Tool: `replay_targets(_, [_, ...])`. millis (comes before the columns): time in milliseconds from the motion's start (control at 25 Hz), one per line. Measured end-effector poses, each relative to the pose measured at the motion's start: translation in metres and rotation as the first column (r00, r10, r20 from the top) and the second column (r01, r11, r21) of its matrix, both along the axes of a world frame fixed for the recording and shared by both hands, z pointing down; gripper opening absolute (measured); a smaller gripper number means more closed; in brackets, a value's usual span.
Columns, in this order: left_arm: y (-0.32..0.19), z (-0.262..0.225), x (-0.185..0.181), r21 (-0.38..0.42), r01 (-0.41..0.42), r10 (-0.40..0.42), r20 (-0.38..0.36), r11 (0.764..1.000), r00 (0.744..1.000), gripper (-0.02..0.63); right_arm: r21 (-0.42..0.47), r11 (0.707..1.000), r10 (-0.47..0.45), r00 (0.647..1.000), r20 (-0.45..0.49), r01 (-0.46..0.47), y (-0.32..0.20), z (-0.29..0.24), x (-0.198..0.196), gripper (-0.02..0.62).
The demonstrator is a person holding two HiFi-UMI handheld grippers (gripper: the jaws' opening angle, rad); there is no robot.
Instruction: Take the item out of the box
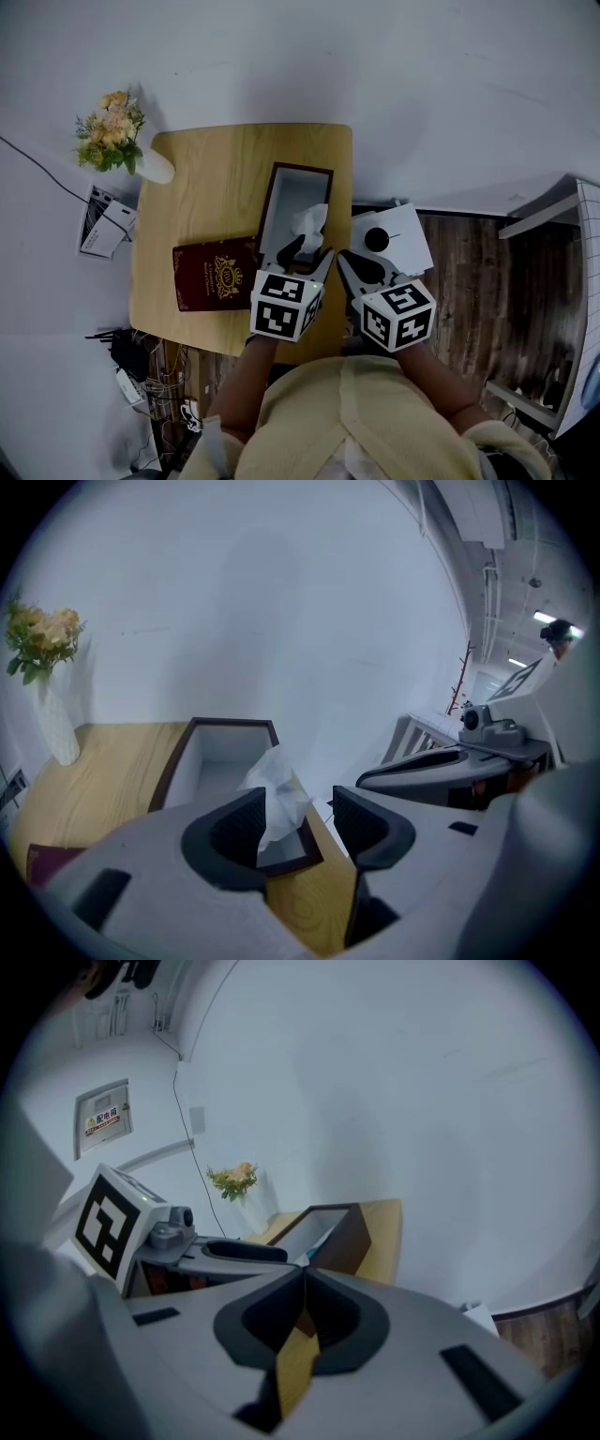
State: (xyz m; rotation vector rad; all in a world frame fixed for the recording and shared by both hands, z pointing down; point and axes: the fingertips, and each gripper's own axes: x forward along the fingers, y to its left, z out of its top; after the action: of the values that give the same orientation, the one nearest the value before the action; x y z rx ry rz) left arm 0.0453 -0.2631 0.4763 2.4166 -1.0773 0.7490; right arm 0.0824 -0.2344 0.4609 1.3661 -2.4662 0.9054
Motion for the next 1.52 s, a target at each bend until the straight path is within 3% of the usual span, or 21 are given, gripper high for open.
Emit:
replay_targets(360, [-0.009, 0.006, -0.005, -0.069, -0.001, 0.008, 0.1, 0.998, 0.995, 0.216, -0.005, 1.0, -0.01, 1.0, 0.018, 0.01, -0.002, 0.003, 0.0, 0.031])
replay_targets(560, [-0.007, 0.013, -0.001, -0.099, -0.057, 0.073, 0.168, 0.993, 0.983, 0.218, -0.006, 1.0, -0.025, 0.999, 0.021, 0.025, -0.004, 0.004, -0.003, 0.031])
replay_targets(800, [-0.008, 0.023, 0.004, -0.151, -0.083, 0.111, 0.192, 0.985, 0.975, 0.222, -0.002, 0.999, -0.032, 0.999, 0.013, 0.032, -0.007, 0.005, -0.005, 0.031])
replay_targets(1000, [-0.004, 0.03, 0.005, -0.165, -0.125, 0.164, 0.254, 0.978, 0.953, 0.222, -0.006, 1.0, -0.029, 0.999, 0.013, 0.029, -0.007, 0.007, -0.003, 0.031])
replay_targets(1520, [-0.005, 0.024, 0.006, -0.177, -0.111, 0.146, 0.2, 0.978, 0.969, 0.168, -0.005, 1.0, -0.024, 1.0, 0.009, 0.024, -0.008, 0.008, 0.0, 0.031])
